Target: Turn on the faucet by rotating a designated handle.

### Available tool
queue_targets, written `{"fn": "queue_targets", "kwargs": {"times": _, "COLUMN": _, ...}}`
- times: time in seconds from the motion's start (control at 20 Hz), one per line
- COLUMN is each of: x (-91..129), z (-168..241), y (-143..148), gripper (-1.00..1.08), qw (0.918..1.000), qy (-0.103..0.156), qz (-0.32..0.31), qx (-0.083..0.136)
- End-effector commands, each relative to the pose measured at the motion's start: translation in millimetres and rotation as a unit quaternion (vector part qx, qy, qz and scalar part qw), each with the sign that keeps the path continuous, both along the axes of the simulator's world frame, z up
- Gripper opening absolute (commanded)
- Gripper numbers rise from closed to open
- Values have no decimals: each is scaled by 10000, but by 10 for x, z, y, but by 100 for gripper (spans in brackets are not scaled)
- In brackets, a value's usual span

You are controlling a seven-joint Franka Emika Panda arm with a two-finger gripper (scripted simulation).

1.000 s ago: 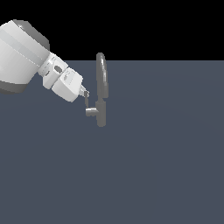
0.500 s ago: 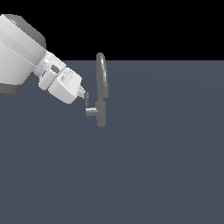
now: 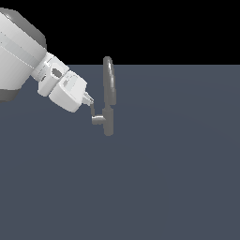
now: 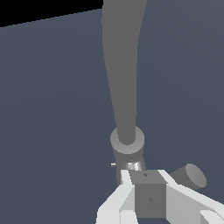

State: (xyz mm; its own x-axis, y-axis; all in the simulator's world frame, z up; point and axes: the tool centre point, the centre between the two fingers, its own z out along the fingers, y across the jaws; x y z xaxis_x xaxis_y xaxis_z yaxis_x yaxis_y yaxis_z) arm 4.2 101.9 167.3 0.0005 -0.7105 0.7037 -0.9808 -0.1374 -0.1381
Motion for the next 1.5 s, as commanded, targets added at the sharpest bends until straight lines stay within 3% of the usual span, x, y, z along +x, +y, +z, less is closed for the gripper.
{"fn": "queue_targets", "kwargs": {"times": 0.0, "x": -106, "z": -61, "y": -31, "gripper": -100, "qw": 10000, "qy": 46, "qz": -22, "qx": -19}}
{"fn": "queue_targets", "kwargs": {"times": 0.55, "x": -447, "z": -187, "y": -115, "gripper": -100, "qw": 10000, "qy": 52, "qz": -50, "qx": -23}}
{"fn": "queue_targets", "kwargs": {"times": 0.65, "x": -348, "z": -115, "y": -19, "gripper": -100, "qw": 10000, "qy": -32, "qz": 31, "qx": 36}}
{"fn": "queue_targets", "kwargs": {"times": 1.25, "x": -685, "z": -674, "y": -162, "gripper": -100, "qw": 10000, "qy": 53, "qz": -54, "qx": -24}}
{"fn": "queue_targets", "kwargs": {"times": 1.45, "x": -578, "z": -638, "y": -48, "gripper": -100, "qw": 10000, "qy": -29, "qz": 32, "qx": 48}}
